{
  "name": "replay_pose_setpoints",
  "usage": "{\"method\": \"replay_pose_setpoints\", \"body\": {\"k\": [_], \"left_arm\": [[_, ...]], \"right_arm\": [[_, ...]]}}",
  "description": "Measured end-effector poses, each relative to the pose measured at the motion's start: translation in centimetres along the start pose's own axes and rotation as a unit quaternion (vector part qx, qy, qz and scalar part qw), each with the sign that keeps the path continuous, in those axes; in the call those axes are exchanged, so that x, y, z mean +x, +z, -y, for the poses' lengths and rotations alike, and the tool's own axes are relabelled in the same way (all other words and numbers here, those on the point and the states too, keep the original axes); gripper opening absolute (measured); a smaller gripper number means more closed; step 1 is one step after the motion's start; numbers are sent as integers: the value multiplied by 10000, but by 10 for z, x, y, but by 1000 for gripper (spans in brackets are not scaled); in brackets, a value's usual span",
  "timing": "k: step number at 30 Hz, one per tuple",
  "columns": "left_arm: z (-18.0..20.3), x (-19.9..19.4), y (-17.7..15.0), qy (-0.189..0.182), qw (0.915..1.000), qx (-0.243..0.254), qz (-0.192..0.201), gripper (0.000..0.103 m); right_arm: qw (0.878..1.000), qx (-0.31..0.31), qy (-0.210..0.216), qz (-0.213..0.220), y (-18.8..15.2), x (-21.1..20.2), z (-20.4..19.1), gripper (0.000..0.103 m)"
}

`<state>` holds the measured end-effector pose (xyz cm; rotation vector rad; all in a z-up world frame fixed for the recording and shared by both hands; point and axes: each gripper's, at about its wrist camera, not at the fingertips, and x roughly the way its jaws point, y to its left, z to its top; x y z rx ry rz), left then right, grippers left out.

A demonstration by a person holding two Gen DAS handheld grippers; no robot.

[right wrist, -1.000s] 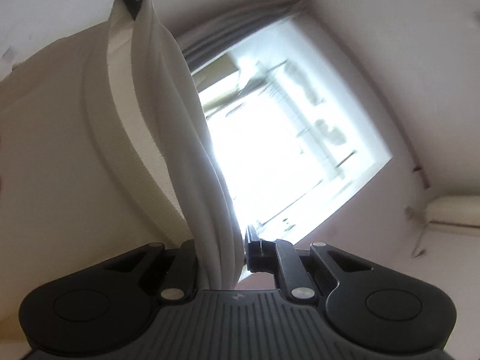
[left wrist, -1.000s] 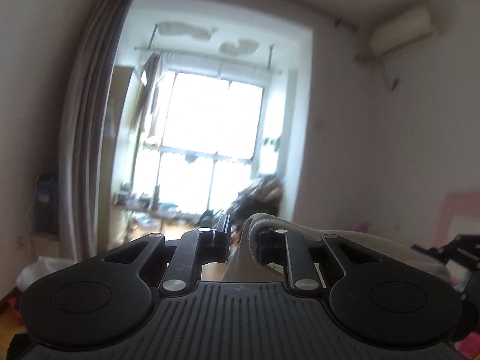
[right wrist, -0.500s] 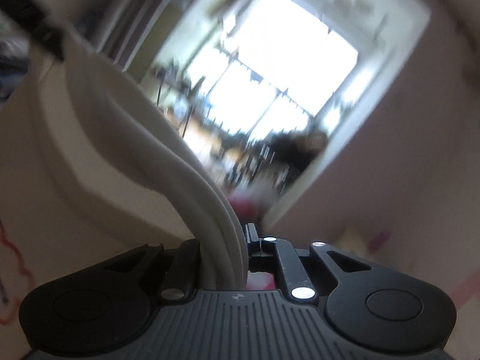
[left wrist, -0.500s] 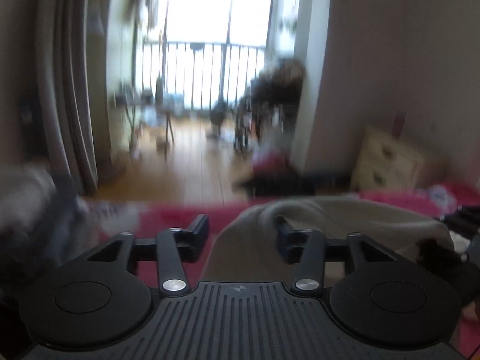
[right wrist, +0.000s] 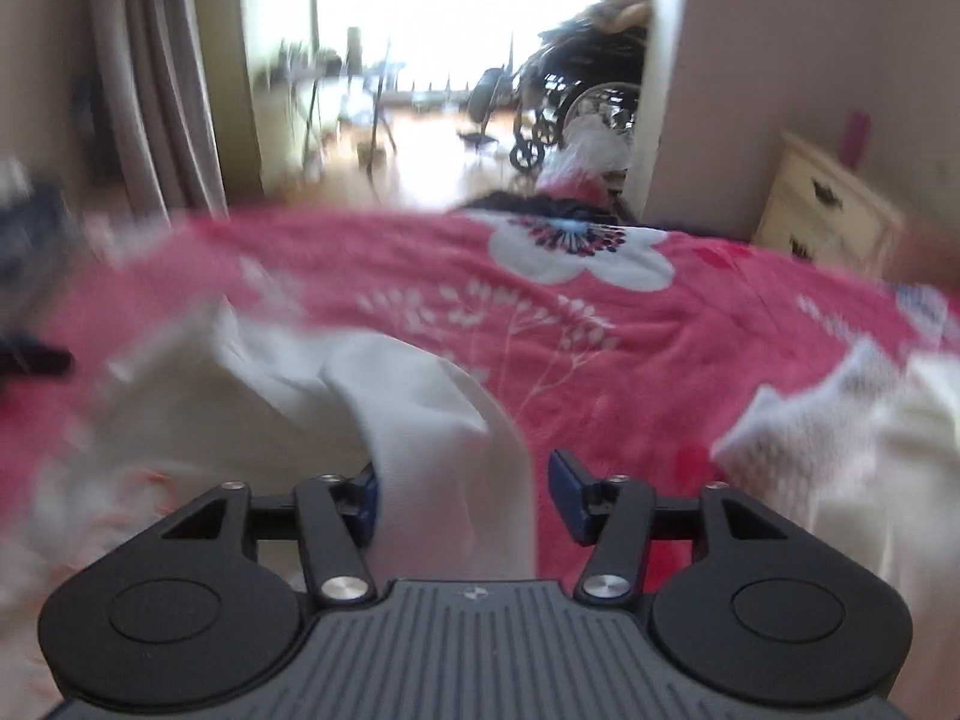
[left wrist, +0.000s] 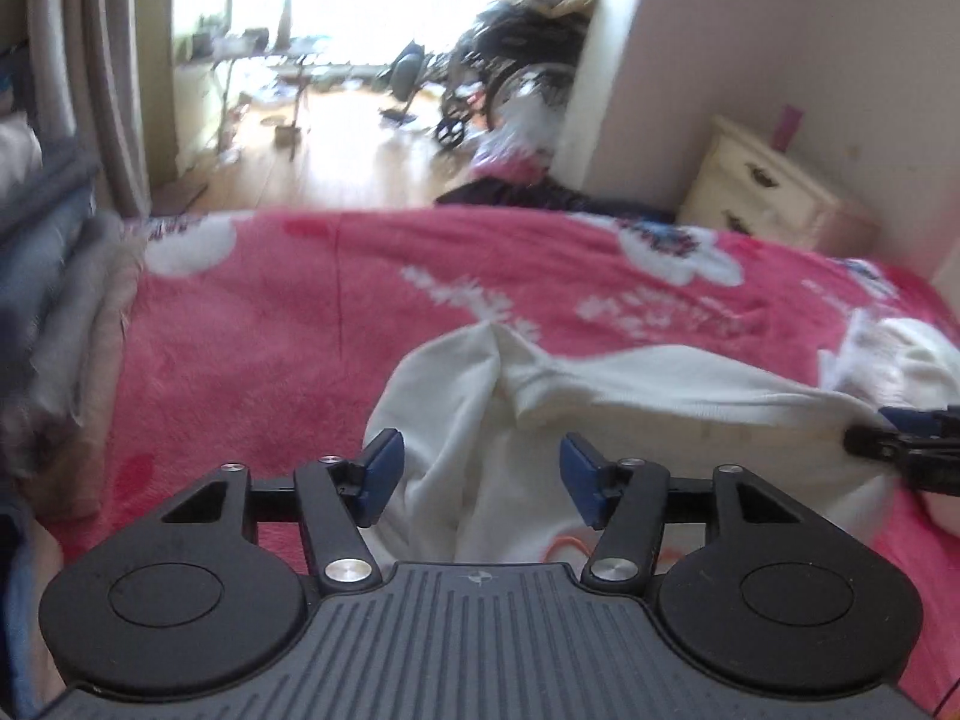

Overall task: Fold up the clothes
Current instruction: 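Lower the sweatshirt flat onto the bed and open both grippers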

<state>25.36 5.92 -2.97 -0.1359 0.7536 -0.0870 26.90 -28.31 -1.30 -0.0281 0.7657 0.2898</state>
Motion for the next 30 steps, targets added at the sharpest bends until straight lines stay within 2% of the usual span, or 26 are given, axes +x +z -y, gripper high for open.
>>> {"method": "replay_pose_setpoints", "body": {"k": [2, 6, 9, 13, 16, 17, 18, 19, 20, 24, 30], "left_arm": [[-1, -19, -4, -85, 9998, 183, 84, 64], [-5, -49, -19, -190, 9987, 434, 170, 66], [-5, -63, -38, -232, 9984, 510, 99, 68], [2, -64, -70, -262, 9974, 636, -194, 68], [5, -62, -92, -296, 9965, 668, -405, 68], [6, -60, -99, -283, 9960, 691, -481, 68], [8, -58, -104, -246, 9956, 725, -541, 68], [9, -56, -109, -191, 9951, 770, -588, 68], [10, -54, -113, -152, 9947, 810, -622, 68], [8, -48, -122, 28, 9930, 974, -662, 68], [-1, -32, -128, 332, 9915, 996, -769, 68]], "right_arm": [[9995, 112, 287, -20, -25, -30, -2, 58], [9982, 127, 576, -120, -73, -80, -12, 63], [9956, 210, 703, -585, -110, -90, -22, 63], [9899, 283, 711, -1194, -152, -90, -45, 63], [9879, 420, 691, -1324, -168, -87, -53, 61], [9879, 428, 658, -1335, -171, -87, -55, 52], [9880, 435, 626, -1346, -174, -87, -56, 32], [9880, 443, 594, -1357, -177, -87, -58, 17], [9883, 503, 583, -1318, -176, -90, -57, 3], [9954, 518, 394, -704, -162, -107, -52, 2], [9984, 543, -66, 170, -128, -143, -30, 1]]}}
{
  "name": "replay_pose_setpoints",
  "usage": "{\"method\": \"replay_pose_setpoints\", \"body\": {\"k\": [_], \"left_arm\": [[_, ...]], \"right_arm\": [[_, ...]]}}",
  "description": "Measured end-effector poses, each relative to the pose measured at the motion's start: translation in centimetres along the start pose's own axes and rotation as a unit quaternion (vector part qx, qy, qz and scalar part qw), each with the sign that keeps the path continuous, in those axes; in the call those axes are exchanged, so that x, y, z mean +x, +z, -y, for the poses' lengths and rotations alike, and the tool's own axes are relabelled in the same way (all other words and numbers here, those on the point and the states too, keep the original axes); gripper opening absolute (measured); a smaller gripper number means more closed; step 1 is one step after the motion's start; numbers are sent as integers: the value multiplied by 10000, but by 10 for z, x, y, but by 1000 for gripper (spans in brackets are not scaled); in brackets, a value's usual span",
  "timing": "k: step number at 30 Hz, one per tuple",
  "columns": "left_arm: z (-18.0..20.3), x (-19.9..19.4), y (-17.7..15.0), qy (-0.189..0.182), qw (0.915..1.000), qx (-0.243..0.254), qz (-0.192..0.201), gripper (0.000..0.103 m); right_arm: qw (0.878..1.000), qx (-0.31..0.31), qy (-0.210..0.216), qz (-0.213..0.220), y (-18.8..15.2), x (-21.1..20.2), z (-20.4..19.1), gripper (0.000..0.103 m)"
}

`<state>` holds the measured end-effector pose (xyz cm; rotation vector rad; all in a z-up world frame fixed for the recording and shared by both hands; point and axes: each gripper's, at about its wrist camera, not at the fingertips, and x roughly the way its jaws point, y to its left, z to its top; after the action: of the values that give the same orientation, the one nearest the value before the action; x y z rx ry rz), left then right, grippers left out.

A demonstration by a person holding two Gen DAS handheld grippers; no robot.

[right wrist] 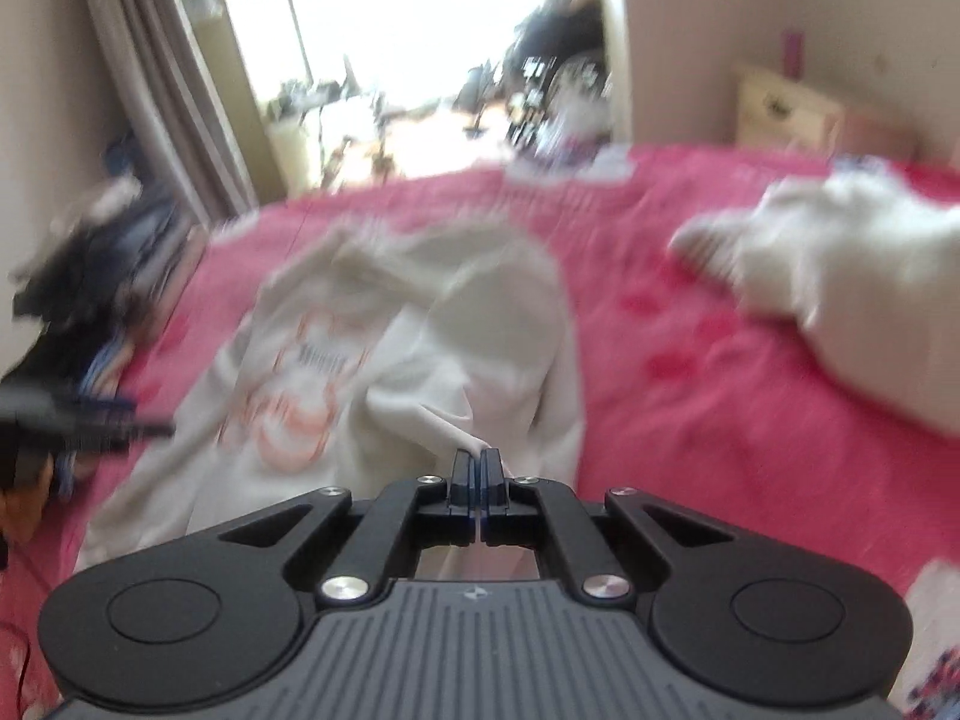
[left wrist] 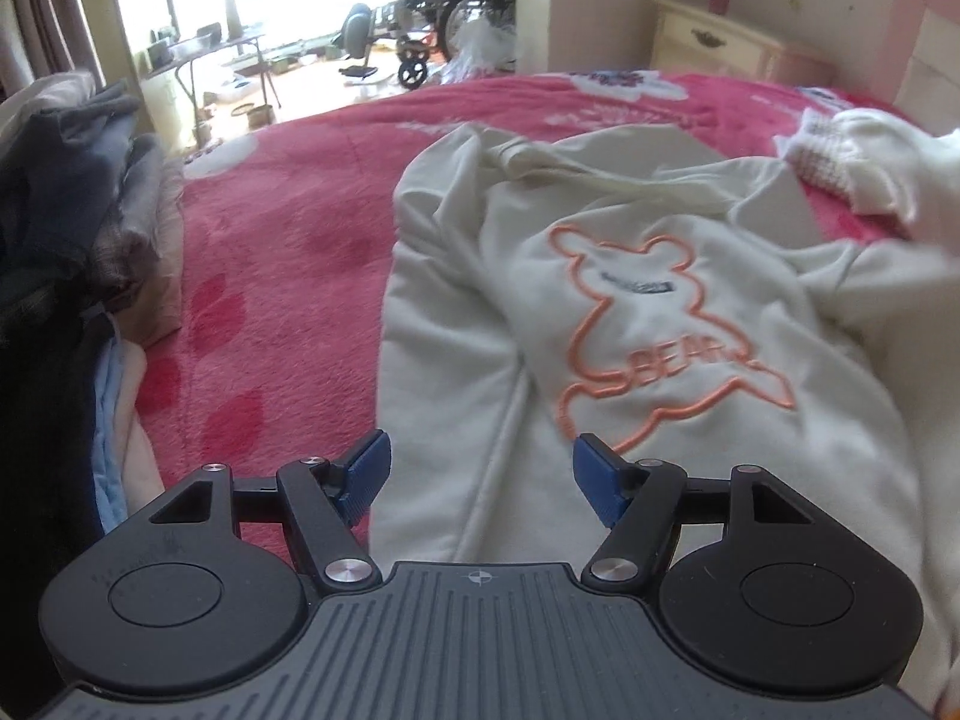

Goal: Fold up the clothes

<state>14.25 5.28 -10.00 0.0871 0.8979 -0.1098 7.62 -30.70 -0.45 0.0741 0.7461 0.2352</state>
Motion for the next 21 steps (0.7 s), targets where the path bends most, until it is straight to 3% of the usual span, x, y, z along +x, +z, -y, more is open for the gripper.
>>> {"method": "replay_pose_setpoints", "body": {"k": [6, 12, 17, 21], "left_arm": [[-2, 8, -4, 53, 9999, 70, -80, 68], [-3, 8, -3, -21, 9998, 168, -105, 68], [-2, 7, -7, -82, 9994, 267, -211, 68], [0, 7, -15, -150, 9985, 384, -367, 68]], "right_arm": [[9933, -189, -779, 838, 67, -8, 32, 1], [9719, -697, -1759, 1401, 165, 15, 71, 1], [9569, -888, -2389, 1395, 229, 65, 100, 1], [9443, -818, -3014, 1038, 243, 119, 130, 1]]}}
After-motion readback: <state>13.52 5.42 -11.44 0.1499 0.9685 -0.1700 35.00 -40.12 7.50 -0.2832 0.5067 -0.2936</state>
